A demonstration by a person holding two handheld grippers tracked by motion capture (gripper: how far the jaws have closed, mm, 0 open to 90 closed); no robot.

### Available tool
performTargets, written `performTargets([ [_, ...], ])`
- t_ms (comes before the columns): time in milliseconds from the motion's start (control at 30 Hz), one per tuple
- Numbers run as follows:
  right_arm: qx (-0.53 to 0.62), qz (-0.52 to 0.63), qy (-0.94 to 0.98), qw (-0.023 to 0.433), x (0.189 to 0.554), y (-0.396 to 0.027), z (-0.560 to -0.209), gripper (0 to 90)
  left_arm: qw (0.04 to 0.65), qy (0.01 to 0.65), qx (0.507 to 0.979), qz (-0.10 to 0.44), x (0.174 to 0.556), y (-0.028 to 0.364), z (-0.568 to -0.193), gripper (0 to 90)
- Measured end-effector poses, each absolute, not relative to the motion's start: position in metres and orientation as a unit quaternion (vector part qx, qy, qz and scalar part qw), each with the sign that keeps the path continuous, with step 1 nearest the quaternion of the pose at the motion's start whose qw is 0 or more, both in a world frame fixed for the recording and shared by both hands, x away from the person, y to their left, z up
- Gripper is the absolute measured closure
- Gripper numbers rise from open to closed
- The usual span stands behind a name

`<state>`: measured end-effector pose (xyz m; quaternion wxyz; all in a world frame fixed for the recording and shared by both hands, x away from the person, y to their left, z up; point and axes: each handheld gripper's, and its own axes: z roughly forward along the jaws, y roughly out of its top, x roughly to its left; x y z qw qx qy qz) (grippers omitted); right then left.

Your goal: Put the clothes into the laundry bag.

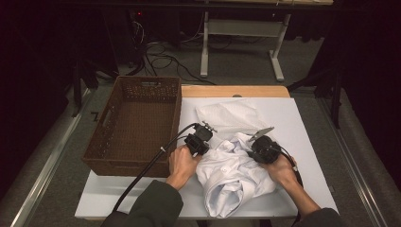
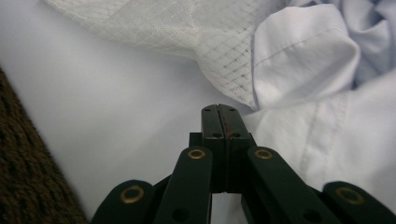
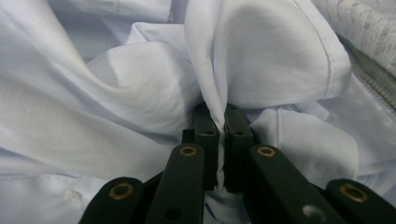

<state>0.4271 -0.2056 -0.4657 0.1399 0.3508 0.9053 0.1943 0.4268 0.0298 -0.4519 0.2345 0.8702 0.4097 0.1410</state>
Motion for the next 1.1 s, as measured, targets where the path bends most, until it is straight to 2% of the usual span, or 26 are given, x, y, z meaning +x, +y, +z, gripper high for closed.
performTargets([
  [167, 0.335, 0.193, 0.913, 0.133, 0.428, -0.203, -0.465, 88.0, 0.244, 0.411, 0.868, 0.138, 0.428, 0.021, -0.446, 88.4],
  [367, 0.335, 0.21, 0.911, 0.114, 0.428, -0.208, -0.464, 87.7, 0.224, 0.448, 0.858, 0.115, 0.451, 0.002, -0.467, 57.9],
  [433, 0.335, 0.209, 0.911, 0.117, 0.427, -0.208, -0.464, 87.5, 0.224, 0.459, 0.854, 0.102, 0.458, 0.0, -0.475, 51.2],
  [467, 0.337, 0.21, 0.91, 0.116, 0.427, -0.208, -0.464, 87.4, 0.226, 0.462, 0.852, 0.094, 0.461, -0.001, -0.478, 50.7],
  [533, 0.338, 0.21, 0.91, 0.116, 0.427, -0.207, -0.464, 87.4, 0.234, 0.464, 0.85, 0.084, 0.464, -0.002, -0.483, 56.5],
  [633, 0.341, 0.21, 0.909, 0.115, 0.428, -0.206, -0.465, 87.5, 0.248, 0.452, 0.853, 0.077, 0.466, -0.002, -0.486, 82.6],
  [667, 0.342, 0.21, 0.909, 0.114, 0.428, -0.206, -0.465, 87.5, 0.25, 0.448, 0.855, 0.077, 0.465, -0.002, -0.485, 88.7],
  [867, 0.354, 0.199, 0.905, 0.124, 0.429, -0.21, -0.463, 88.3, 0.25, 0.442, 0.855, 0.101, 0.456, 0.004, -0.469, 90.0],
  [1033, 0.371, 0.149, 0.898, 0.183, 0.439, -0.221, -0.46, 88.5, 0.242, 0.44, 0.857, 0.116, 0.451, 0.009, -0.462, 90.0],
  [1100, 0.378, 0.141, 0.896, 0.187, 0.442, -0.226, -0.46, 87.7, 0.242, 0.436, 0.859, 0.116, 0.451, 0.008, -0.462, 90.0],
])
